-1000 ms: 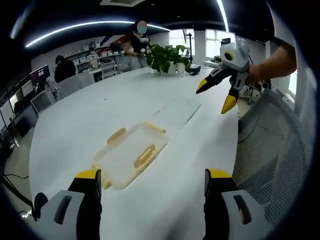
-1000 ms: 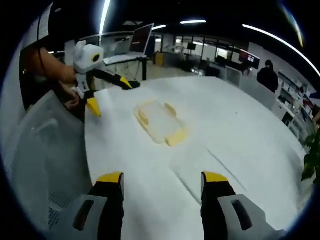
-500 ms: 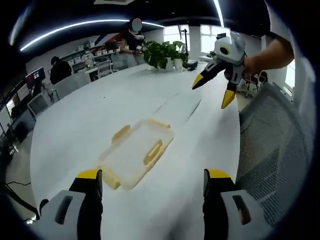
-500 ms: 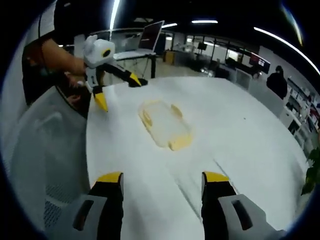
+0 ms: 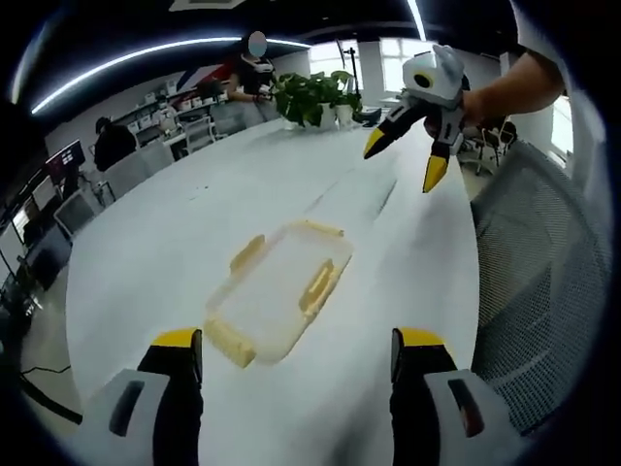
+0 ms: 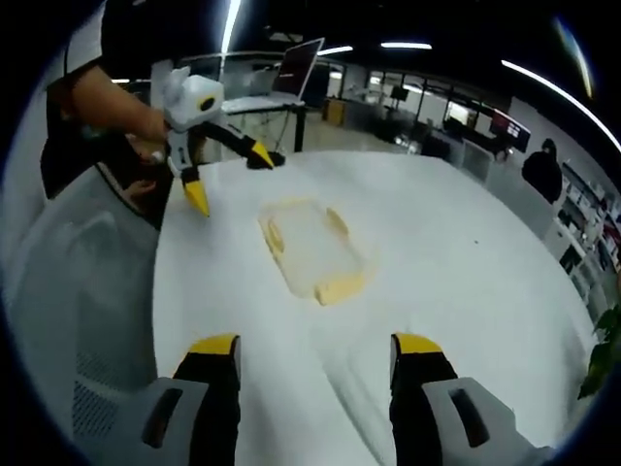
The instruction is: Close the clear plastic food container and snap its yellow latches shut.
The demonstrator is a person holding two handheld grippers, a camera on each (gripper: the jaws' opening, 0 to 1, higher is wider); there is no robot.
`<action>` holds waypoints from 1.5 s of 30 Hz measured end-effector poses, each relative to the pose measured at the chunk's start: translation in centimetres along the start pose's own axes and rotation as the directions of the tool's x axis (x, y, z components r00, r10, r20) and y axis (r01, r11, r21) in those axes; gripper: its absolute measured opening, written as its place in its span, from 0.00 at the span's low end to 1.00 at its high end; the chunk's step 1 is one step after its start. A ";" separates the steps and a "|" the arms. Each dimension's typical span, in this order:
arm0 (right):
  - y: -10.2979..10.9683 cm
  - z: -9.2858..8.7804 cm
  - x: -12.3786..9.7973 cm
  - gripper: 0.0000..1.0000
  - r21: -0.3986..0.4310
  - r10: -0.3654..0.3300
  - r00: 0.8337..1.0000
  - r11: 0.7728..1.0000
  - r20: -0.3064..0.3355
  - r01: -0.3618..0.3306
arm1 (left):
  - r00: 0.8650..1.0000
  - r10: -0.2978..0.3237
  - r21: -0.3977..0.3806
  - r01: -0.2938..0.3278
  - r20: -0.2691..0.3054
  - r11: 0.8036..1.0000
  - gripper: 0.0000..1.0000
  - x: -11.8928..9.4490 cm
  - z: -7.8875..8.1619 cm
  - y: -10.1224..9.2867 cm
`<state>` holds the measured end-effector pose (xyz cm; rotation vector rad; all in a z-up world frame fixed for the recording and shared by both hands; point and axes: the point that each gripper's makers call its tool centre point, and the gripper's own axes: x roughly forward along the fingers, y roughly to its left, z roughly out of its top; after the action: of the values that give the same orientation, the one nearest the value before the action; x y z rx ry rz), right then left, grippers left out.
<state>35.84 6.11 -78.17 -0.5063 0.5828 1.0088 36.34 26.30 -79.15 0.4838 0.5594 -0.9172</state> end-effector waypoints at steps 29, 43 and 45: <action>-1.9 1.9 3.3 0.59 -0.147 0.045 0.998 0.988 -0.035 -0.050 | 0.998 -0.035 0.095 0.040 -0.048 0.995 0.73 1.2 -0.9 2.8; -2.1 2.1 5.1 0.58 -0.224 0.098 0.992 0.968 -0.085 -0.115 | 0.992 -0.079 0.159 0.094 -0.099 0.983 0.72 2.0 -1.6 4.0; -2.3 2.2 5.4 0.58 -0.229 0.104 0.991 0.966 -0.089 -0.122 | 0.990 -0.086 0.173 0.105 -0.112 0.979 0.72 2.2 -1.8 4.1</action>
<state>40.53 9.91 -79.82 -0.7294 0.5678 1.1785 40.44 28.25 -81.33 0.6741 0.6022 -1.0440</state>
